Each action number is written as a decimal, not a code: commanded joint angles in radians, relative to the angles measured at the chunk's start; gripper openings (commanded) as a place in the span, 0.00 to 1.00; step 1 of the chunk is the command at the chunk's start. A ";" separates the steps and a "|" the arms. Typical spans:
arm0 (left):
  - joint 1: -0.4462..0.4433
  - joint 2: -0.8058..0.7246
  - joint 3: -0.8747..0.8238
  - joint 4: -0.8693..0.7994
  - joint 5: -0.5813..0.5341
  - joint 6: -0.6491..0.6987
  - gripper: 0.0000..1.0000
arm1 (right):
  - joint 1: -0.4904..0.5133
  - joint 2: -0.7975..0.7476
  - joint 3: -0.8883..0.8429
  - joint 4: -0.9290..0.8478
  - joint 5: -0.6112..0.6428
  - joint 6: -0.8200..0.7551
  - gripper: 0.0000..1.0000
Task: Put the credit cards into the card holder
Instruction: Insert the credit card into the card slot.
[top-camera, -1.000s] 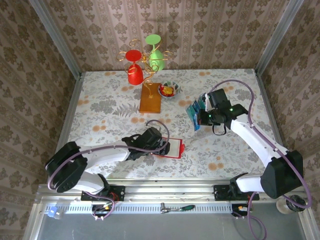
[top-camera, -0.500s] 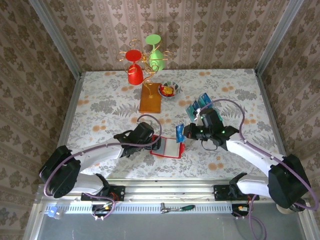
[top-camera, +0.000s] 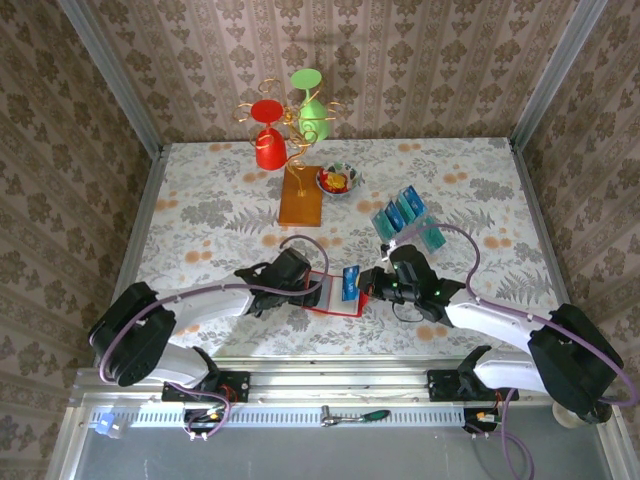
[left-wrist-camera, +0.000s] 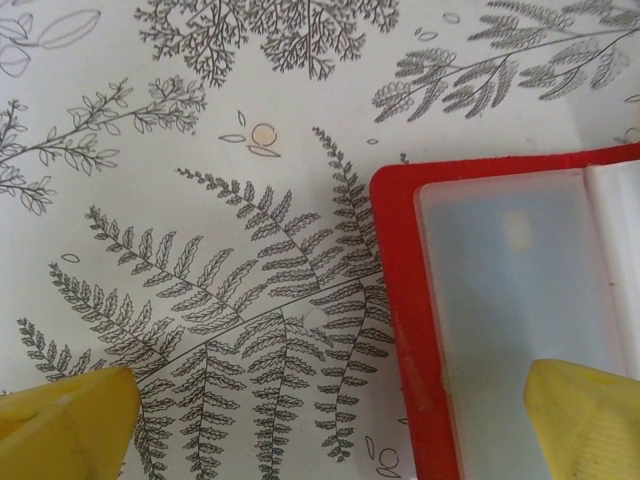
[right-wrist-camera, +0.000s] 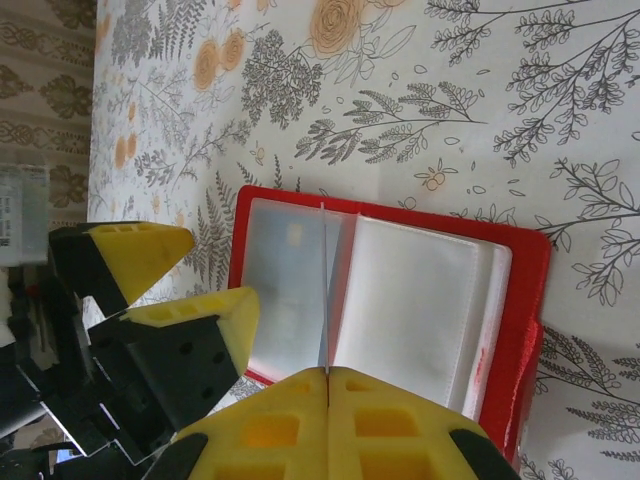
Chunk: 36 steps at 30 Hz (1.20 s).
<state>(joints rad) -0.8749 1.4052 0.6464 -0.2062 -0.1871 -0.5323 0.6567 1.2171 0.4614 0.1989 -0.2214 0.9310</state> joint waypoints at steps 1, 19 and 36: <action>0.007 0.012 -0.024 0.011 -0.012 0.013 1.00 | 0.019 0.001 -0.023 0.084 0.047 0.031 0.00; 0.011 0.023 -0.085 0.003 -0.069 -0.044 1.00 | 0.105 0.141 -0.050 0.308 0.095 0.043 0.00; 0.001 -0.002 -0.118 0.003 -0.068 -0.110 1.00 | 0.150 0.213 -0.095 0.437 0.225 0.093 0.00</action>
<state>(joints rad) -0.8757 1.4067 0.5652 -0.1413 -0.2367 -0.6025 0.7952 1.4090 0.3775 0.5884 -0.0525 1.0012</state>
